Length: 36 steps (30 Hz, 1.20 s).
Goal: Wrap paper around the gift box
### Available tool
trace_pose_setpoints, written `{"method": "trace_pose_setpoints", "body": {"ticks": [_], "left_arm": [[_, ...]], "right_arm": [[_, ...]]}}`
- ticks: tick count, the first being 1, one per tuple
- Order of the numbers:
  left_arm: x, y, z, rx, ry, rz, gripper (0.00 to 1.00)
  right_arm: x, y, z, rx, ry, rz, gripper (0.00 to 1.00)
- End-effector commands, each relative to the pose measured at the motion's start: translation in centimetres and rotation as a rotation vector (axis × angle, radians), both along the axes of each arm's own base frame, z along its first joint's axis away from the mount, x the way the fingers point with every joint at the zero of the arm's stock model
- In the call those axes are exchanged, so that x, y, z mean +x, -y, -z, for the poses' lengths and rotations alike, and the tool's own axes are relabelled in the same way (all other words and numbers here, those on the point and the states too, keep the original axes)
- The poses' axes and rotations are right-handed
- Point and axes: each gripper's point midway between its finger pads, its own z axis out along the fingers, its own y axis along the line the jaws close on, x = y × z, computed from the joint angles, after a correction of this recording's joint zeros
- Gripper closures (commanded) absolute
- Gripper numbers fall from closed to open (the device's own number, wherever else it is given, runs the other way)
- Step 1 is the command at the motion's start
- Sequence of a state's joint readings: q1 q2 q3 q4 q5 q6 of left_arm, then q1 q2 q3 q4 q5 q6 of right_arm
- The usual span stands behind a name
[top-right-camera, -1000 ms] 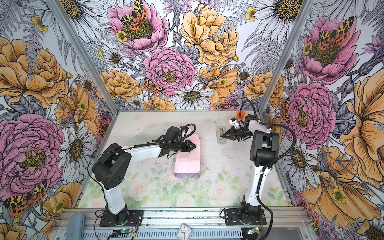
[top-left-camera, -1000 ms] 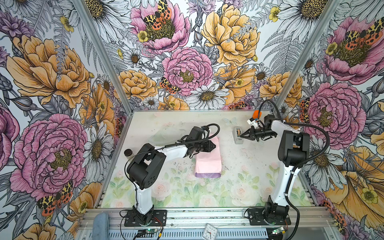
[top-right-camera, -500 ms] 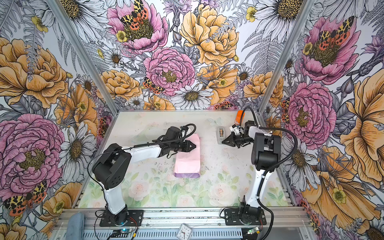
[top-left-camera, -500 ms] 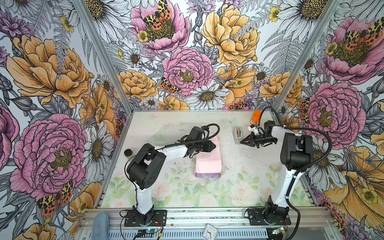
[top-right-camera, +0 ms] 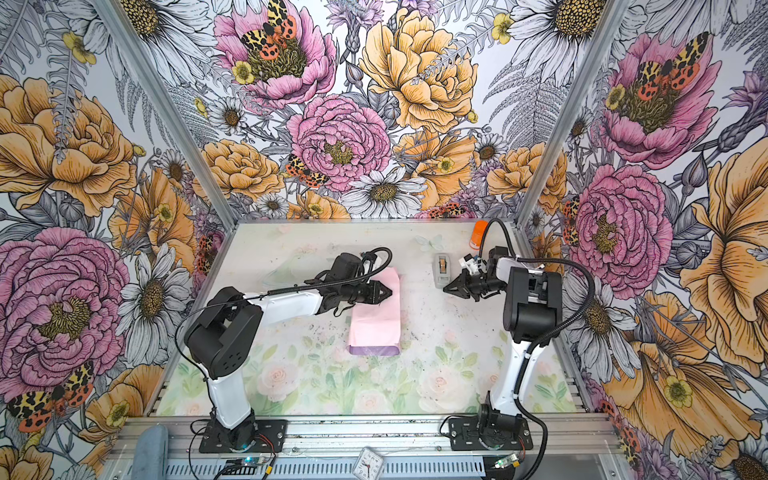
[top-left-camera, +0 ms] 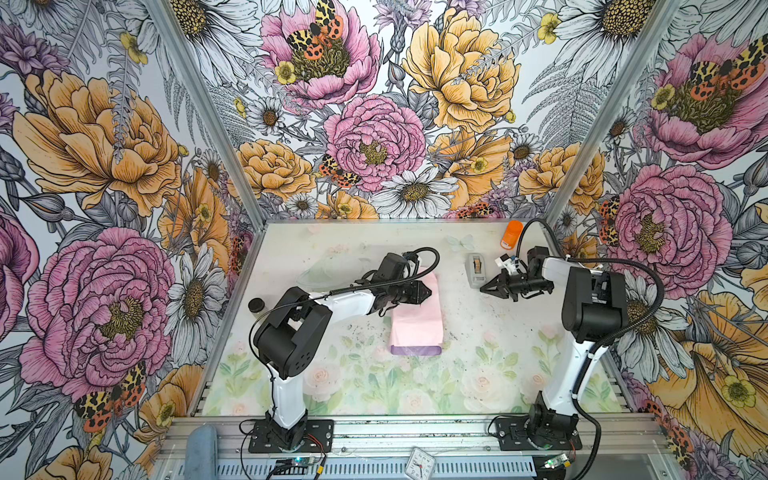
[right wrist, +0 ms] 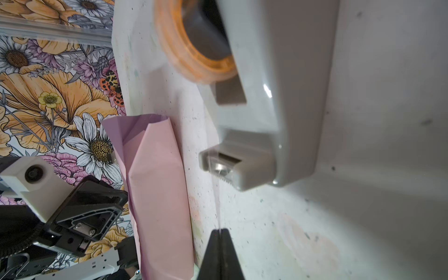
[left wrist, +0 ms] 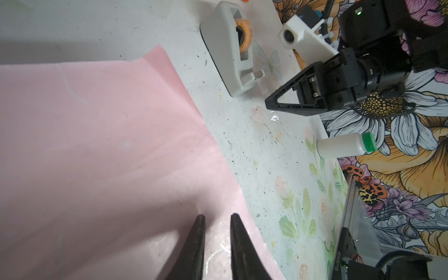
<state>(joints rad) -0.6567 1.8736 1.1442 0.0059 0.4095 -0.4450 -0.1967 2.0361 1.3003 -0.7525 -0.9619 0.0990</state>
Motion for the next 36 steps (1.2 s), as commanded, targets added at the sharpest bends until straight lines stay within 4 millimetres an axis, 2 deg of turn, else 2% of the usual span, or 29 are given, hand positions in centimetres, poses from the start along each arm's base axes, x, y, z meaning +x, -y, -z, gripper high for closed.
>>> {"method": "trace_pose_setpoints", "body": {"ticks": [1,10,18,36], "left_arm": [[-2.4,-2.2,4.3,0.120,-0.127,-0.003,0.78],[-2.3,-2.1,4.2,0.118,-0.125,-0.002,0.78],[-2.3,-2.1,4.2,0.120,-0.125,-0.005,0.78],[-2.3,-2.1,4.2,0.120,-0.123,-0.005,0.78]], "right_arm": [[-0.2,-0.1,-0.9,-0.025,0.015,0.004,1.00],[0.5,0.8,1.6,-0.083,-0.035,0.054,1.00],[0.8,1.6,3.0,-0.140,-0.071,0.104,1.00],[0.5,3.0,4.7,-0.247,-0.132,0.158,1.00]]}}
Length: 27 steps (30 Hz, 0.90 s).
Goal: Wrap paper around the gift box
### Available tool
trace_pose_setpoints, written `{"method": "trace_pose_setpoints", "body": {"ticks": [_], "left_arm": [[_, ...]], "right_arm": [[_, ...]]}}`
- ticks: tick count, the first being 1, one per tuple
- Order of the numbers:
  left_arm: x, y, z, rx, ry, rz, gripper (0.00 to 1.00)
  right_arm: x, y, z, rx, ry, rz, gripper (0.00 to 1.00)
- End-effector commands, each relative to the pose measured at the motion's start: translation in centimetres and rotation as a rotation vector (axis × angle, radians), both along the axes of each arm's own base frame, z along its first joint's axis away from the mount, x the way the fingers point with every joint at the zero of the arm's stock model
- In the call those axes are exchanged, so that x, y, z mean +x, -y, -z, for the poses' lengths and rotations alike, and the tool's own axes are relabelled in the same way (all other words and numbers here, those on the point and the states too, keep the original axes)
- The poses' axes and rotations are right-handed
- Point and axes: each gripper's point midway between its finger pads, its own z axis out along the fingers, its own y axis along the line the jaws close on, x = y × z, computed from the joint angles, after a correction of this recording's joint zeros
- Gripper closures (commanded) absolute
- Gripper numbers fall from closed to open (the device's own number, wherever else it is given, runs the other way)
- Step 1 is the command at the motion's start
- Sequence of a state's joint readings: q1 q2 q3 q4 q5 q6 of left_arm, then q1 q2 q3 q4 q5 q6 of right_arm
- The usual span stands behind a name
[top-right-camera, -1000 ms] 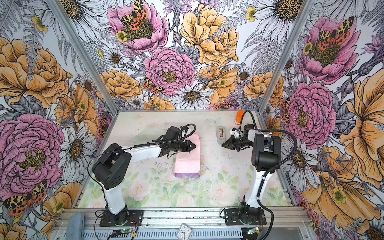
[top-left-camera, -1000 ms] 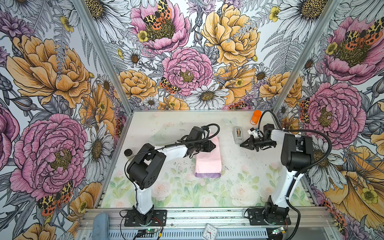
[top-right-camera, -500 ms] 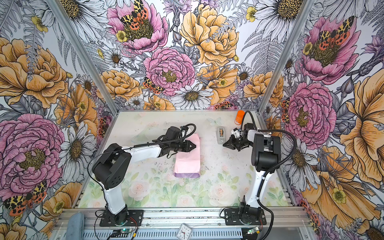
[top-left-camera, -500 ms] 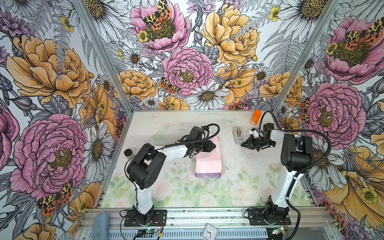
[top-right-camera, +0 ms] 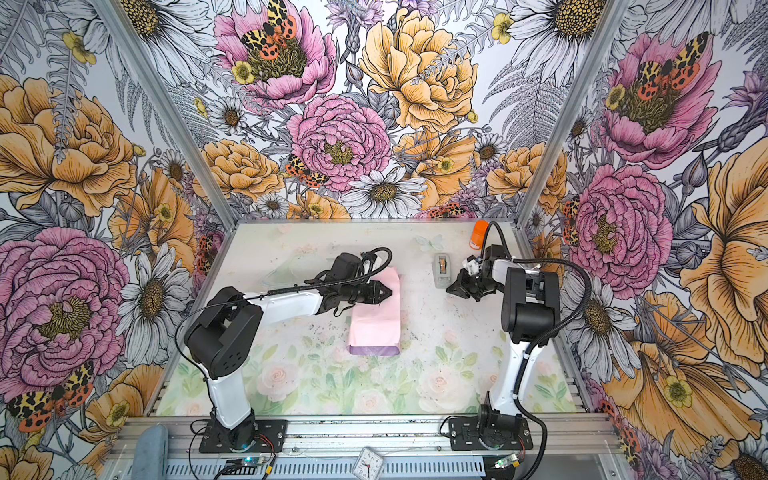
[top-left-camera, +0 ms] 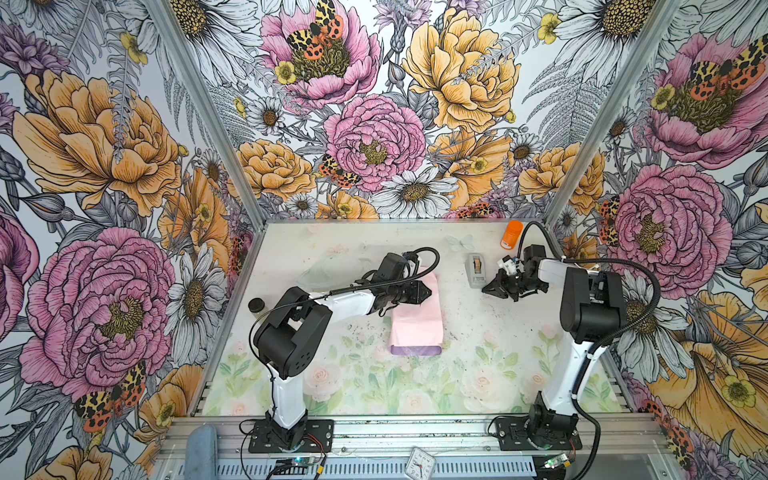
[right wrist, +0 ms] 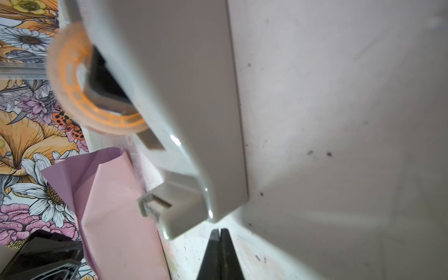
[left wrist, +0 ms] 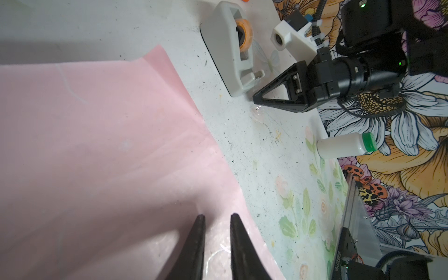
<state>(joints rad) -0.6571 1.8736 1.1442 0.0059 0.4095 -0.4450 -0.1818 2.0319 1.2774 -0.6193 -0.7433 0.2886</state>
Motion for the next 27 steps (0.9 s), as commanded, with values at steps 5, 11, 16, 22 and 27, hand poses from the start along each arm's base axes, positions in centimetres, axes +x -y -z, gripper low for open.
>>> {"method": "trace_pose_setpoints", "body": {"ticks": [5,11,16,22,27], "left_arm": [[-2.3,-2.1,4.3,0.123,-0.123,-0.005,0.78],[-2.3,-2.1,4.1,0.122,-0.121,-0.006,0.78],[-2.5,-2.1,4.2,0.123,-0.121,-0.003,0.78],[-2.5,-2.1,4.0,0.122,-0.118,-0.001,0.78],[-2.6,-2.0,3.9,0.120,-0.116,0.001,0.78]], "right_arm": [[-1.2,0.9,1.3,-0.064,-0.057,0.025,1.00],[-1.8,-0.1,-3.0,-0.063,0.076,-0.027,1.00],[-3.4,-3.8,-8.5,-0.050,0.277,-0.184,1.00],[-6.7,-10.4,-12.9,0.034,0.456,-0.454,1.00],[-9.9,-14.1,-12.8,0.070,0.467,-0.659,1.00]]}}
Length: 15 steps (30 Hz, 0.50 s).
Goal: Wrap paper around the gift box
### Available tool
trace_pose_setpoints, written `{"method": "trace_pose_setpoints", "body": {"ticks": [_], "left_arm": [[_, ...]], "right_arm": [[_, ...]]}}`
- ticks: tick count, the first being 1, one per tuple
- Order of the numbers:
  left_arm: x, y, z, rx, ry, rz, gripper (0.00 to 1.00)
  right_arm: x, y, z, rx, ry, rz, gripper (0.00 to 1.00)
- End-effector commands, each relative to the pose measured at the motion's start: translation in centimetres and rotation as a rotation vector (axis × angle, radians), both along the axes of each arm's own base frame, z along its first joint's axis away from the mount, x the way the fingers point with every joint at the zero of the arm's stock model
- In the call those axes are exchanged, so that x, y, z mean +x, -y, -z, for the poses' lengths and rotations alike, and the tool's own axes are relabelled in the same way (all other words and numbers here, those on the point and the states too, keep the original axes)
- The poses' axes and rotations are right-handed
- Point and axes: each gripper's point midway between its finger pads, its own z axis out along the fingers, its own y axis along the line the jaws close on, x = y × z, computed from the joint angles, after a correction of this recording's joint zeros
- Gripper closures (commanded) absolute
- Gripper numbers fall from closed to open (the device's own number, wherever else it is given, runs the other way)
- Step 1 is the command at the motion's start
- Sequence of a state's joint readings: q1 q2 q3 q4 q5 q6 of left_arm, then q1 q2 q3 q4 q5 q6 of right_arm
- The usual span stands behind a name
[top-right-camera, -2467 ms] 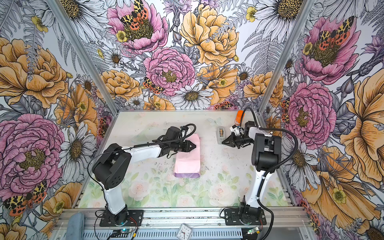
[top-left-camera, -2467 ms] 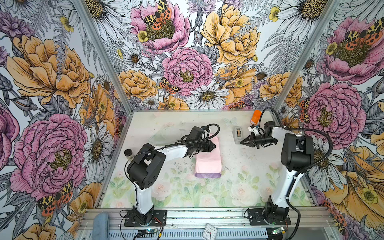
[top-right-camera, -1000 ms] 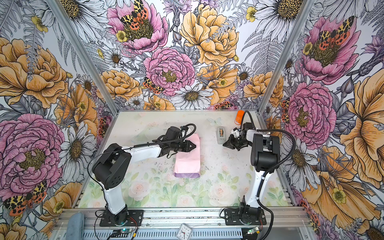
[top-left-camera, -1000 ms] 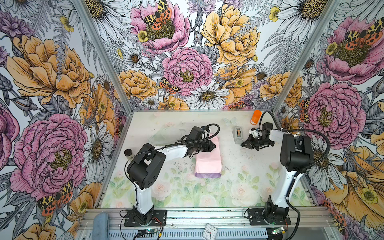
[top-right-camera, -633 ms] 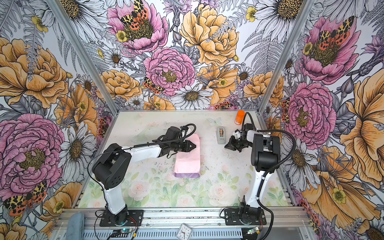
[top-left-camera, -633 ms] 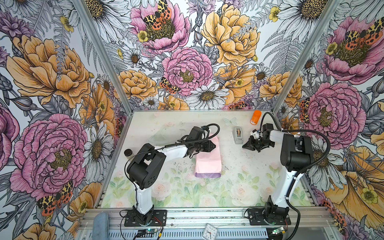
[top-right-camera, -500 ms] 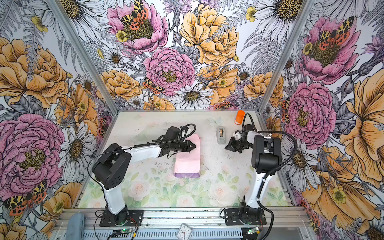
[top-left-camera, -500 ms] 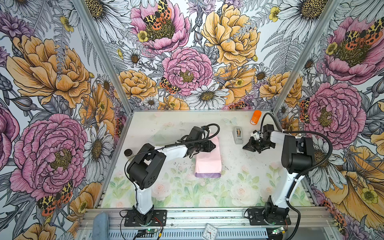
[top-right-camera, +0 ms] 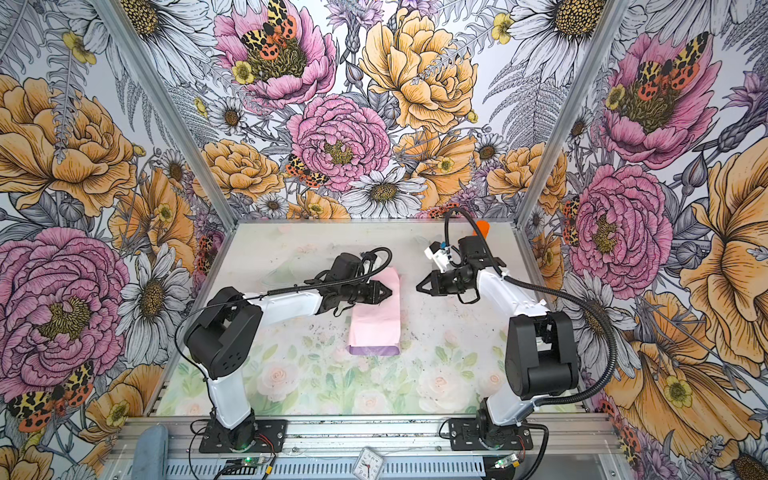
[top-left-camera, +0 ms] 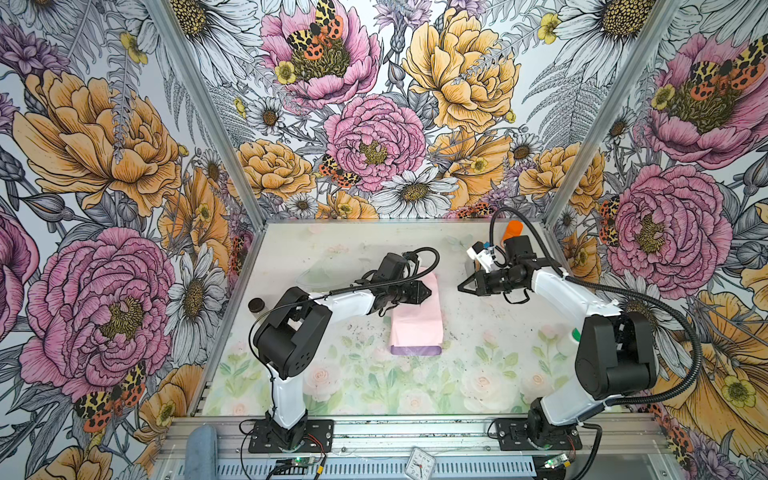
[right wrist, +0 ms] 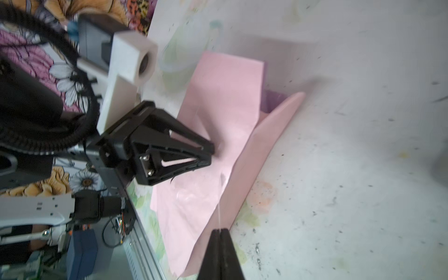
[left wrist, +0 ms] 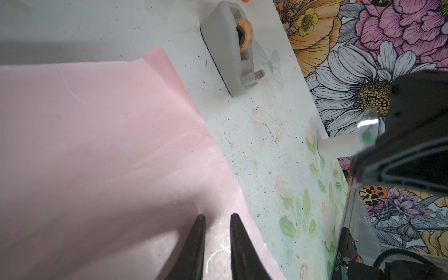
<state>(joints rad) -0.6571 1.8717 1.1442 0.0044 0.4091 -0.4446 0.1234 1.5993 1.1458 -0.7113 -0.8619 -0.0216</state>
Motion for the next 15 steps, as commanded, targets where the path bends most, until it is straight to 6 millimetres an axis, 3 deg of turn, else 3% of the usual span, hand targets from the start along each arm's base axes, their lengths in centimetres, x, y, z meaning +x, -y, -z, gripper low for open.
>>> {"method": "trace_pose_setpoints", "body": {"ticks": [1,6,15], "left_arm": [[-2.5,-2.0,4.0,0.120,-0.116,0.001,0.78],[-2.5,-2.0,4.0,0.122,-0.116,0.003,0.78],[-2.5,-2.0,3.8,0.123,-0.114,0.003,0.78]], "right_arm": [[-2.1,-1.6,0.0,0.006,0.013,-0.146,1.00],[-2.9,-2.8,1.4,-0.016,-0.032,-0.225,1.00],[-2.2,-3.4,3.2,-0.064,-0.110,-0.285,1.00]]}}
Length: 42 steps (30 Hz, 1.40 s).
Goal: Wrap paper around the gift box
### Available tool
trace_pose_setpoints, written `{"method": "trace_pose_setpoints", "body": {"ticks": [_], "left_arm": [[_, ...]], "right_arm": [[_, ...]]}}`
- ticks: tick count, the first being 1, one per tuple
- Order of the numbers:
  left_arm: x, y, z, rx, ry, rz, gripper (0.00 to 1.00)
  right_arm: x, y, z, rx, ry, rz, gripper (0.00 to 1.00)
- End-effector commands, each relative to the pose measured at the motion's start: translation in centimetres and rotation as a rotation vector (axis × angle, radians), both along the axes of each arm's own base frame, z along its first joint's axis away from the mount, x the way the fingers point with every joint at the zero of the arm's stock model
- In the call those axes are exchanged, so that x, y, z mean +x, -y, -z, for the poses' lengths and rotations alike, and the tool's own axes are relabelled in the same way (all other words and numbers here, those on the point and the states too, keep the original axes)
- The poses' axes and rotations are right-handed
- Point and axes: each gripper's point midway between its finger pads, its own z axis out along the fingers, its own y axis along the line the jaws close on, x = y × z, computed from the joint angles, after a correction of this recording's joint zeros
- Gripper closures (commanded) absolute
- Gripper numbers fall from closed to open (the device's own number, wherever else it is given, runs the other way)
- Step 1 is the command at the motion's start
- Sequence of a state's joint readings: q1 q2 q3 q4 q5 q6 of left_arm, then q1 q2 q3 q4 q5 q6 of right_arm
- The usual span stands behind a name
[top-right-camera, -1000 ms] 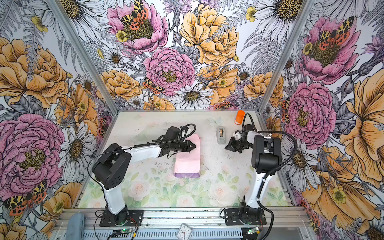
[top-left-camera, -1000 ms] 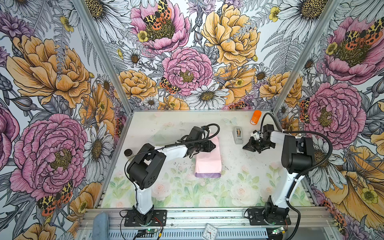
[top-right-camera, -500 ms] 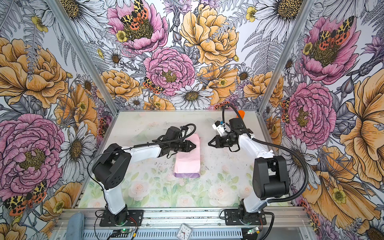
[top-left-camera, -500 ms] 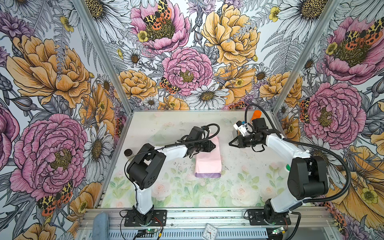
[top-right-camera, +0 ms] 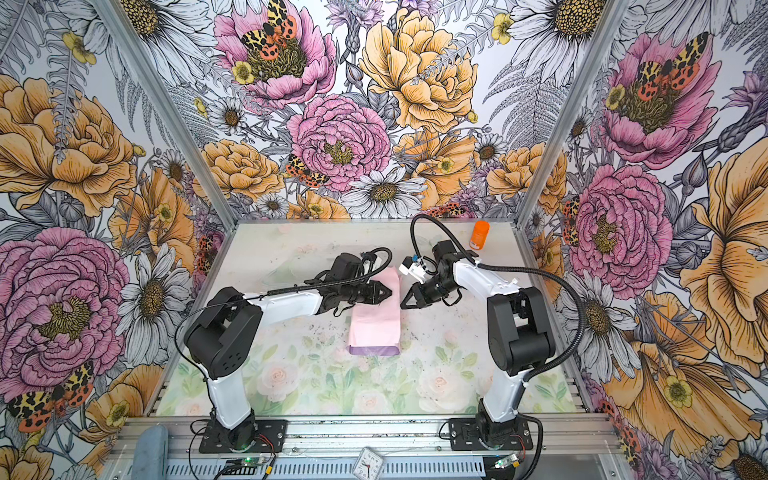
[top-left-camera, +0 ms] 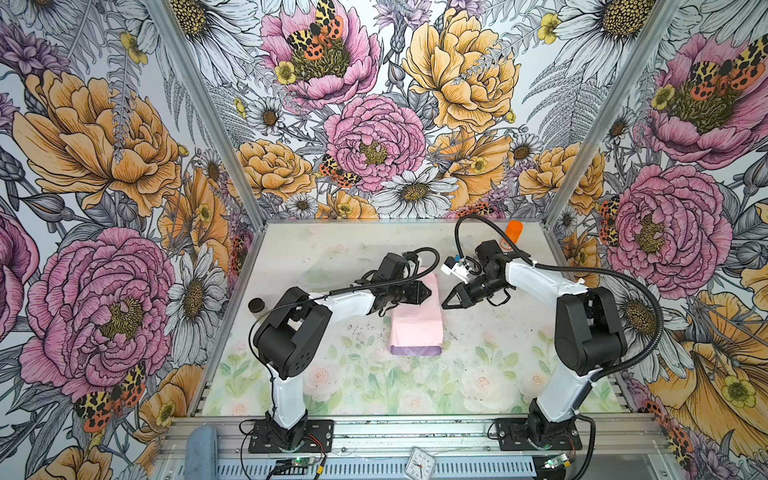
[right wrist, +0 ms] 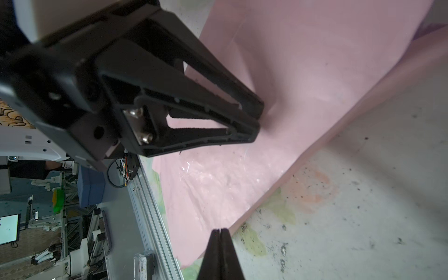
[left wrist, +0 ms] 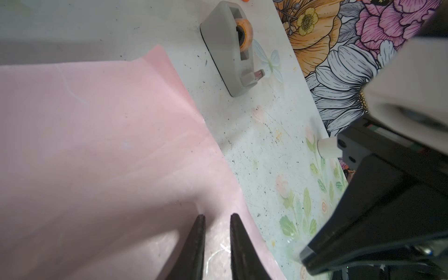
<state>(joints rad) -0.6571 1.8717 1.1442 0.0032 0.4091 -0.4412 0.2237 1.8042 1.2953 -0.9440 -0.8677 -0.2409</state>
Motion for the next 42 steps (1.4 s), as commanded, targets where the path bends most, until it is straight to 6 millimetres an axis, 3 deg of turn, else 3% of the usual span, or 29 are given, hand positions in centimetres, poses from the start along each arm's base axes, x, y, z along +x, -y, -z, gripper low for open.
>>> {"method": "trace_pose_setpoints", "body": {"ticks": [1,11,42], "left_arm": [[-2.5,-2.0,3.8,0.123,-0.116,0.001,0.78],[-2.4,-2.0,3.8,0.125,-0.114,0.001,0.78],[-2.3,-2.0,3.9,0.129,-0.113,0.003,0.78]], "right_arm": [[-0.1,-0.2,-0.1,-0.011,-0.001,-0.054,1.00],[-0.7,-0.7,1.0,-0.031,-0.068,-0.135,1.00],[0.8,-0.8,2.7,-0.081,-0.135,-0.182,1.00]]}}
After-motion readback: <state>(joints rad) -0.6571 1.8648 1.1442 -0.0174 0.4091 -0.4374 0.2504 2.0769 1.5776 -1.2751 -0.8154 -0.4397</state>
